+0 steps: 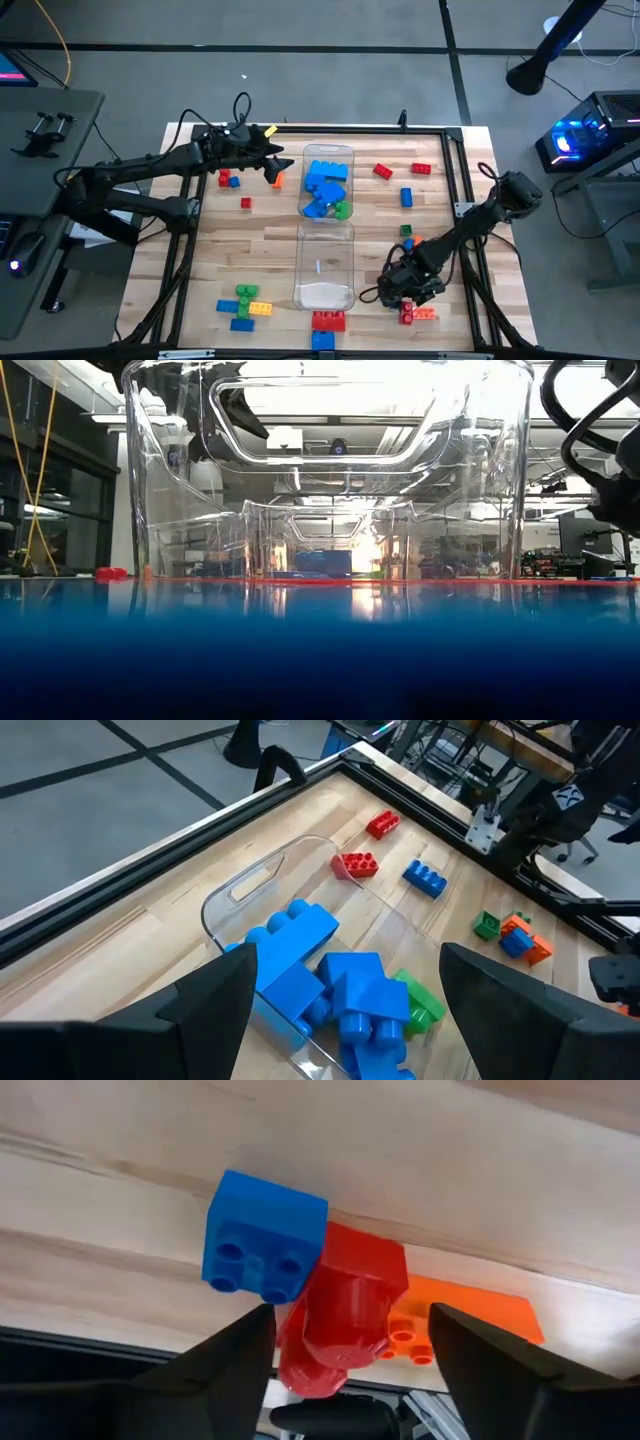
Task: Sort blocks by size
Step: Put the large red game piece in the top transparent bin
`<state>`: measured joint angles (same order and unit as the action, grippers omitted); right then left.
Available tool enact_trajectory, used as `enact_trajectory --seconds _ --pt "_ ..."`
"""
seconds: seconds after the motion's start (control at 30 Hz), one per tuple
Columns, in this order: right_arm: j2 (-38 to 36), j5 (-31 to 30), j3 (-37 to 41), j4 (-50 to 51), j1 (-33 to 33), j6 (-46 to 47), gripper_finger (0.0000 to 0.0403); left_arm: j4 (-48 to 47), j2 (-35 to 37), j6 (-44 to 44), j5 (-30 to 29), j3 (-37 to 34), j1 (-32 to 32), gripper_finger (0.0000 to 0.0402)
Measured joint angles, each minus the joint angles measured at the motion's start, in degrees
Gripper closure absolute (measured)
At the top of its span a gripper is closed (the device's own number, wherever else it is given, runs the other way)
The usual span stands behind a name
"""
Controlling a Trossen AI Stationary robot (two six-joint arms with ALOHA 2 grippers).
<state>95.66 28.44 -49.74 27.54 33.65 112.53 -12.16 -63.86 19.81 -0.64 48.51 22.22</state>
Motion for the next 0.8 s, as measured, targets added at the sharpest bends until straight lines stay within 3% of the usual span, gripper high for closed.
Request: enact_trajectory --seconds 0.6,0.8 --pt "0.04 0.34 -0.04 1.63 0.00 -0.42 0.0266 -0.04 0.00 -0.02 0.00 0.04 0.00 0.0103" --pt "0.02 -0.29 -0.11 1.93 0.00 -2.08 0.0276 -0.07 0.00 -0.07 -0.01 0.04 0.00 0.0103"
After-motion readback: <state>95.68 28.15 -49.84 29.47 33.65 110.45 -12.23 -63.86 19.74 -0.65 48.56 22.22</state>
